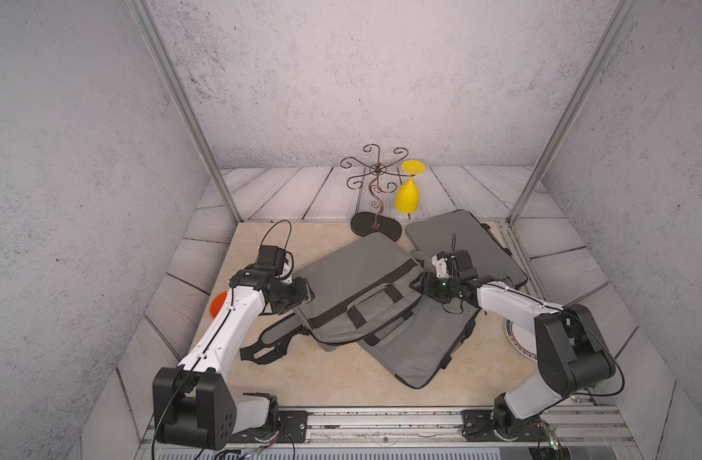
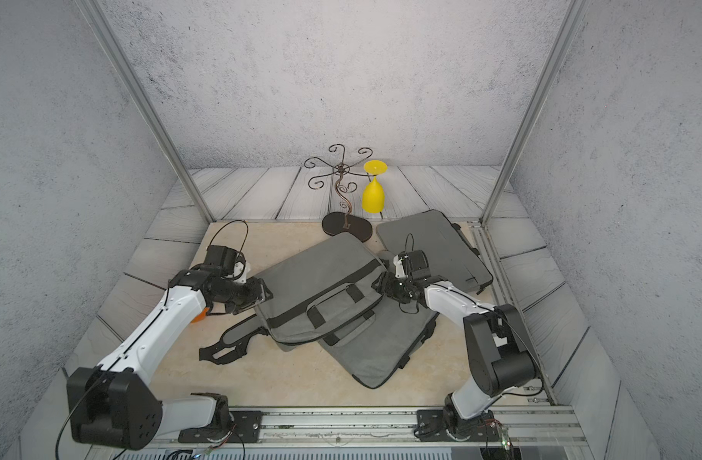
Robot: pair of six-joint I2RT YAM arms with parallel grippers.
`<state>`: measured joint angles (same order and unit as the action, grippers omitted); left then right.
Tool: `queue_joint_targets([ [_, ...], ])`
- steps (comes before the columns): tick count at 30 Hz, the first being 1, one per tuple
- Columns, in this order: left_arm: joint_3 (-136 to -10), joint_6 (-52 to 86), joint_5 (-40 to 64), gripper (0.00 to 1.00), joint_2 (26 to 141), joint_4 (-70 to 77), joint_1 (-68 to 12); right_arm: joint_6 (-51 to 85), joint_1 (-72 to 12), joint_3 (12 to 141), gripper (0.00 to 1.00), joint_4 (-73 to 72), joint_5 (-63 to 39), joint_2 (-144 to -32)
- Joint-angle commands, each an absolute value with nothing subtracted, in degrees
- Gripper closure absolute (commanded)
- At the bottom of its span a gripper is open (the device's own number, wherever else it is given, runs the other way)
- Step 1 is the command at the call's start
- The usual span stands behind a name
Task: Open the zippered laptop bag and take out the laptop
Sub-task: Unzip the zipper on the zippered laptop bag.
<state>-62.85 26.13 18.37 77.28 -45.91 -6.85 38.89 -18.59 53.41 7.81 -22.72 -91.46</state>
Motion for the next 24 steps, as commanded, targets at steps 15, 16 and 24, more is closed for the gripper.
queue_joint_targets([
  [15,-81.38,12.10,16.34,0.33,104.63,-44.01,3.37,36.51,-18.63,55.97,0.57,7.21,-23.76,-95.27],
  [16,-81.38,11.75,16.50,0.34,105.12,-43.95,3.35,36.32,-18.61,56.15,0.58,7.29,-23.81,-95.36],
  [24,-79.70,11.68,24.29,0.54,108.26,-42.36,3.39,36.18,-18.67,57.26,0.71,6.63,-24.14,-96.69],
])
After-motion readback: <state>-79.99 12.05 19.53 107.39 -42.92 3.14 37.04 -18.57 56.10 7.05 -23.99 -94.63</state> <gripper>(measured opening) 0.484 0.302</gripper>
